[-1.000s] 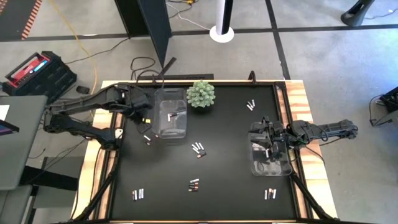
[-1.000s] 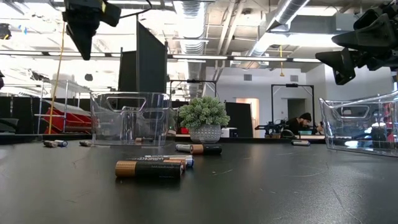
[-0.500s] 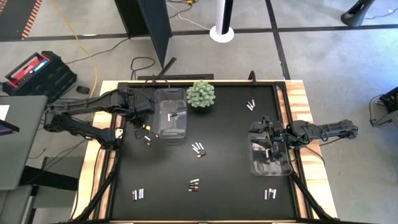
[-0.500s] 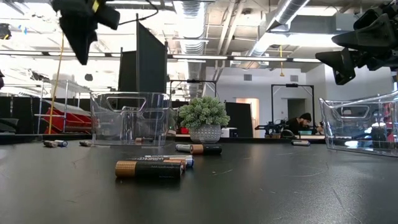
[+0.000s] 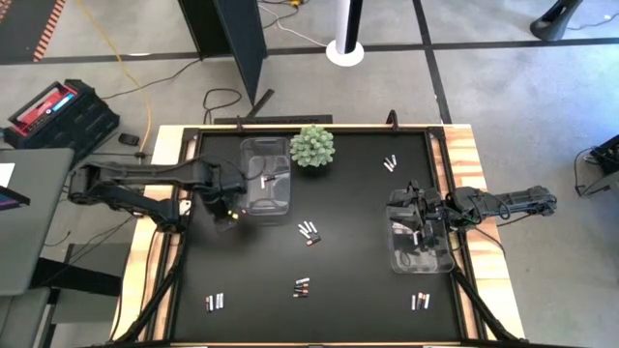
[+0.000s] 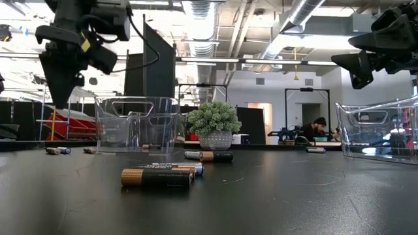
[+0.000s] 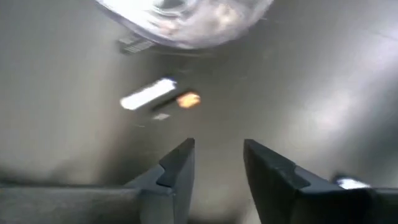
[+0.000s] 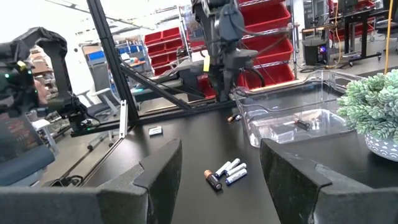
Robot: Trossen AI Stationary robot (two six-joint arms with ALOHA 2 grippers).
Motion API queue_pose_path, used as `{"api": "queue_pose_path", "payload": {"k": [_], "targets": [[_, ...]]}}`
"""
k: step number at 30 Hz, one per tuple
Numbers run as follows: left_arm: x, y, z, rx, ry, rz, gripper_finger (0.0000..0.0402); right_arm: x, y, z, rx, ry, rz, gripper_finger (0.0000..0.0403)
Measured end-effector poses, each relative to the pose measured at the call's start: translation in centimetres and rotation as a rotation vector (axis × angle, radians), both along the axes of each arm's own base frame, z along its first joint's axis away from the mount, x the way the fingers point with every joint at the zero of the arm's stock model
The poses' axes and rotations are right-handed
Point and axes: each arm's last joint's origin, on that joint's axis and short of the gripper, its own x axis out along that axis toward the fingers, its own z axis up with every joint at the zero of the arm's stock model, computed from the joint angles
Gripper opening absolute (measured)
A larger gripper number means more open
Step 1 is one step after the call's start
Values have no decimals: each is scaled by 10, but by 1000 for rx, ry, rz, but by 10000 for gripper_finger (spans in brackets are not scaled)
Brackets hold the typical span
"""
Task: Sort batteries
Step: Put the black-brown battery into the left transparent bin
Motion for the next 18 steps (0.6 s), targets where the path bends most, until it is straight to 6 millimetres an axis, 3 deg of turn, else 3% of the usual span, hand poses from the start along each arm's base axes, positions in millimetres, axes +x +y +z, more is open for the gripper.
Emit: {"api": "queue_pose_path", "payload": {"k": [10,18], "targets": [[-2,-9,-2,43,-2,78,132,0,0,0,0,0,0,235],[-19,-11,12,232,-46,33,130,0,0,0,0,0,0,235]]}}
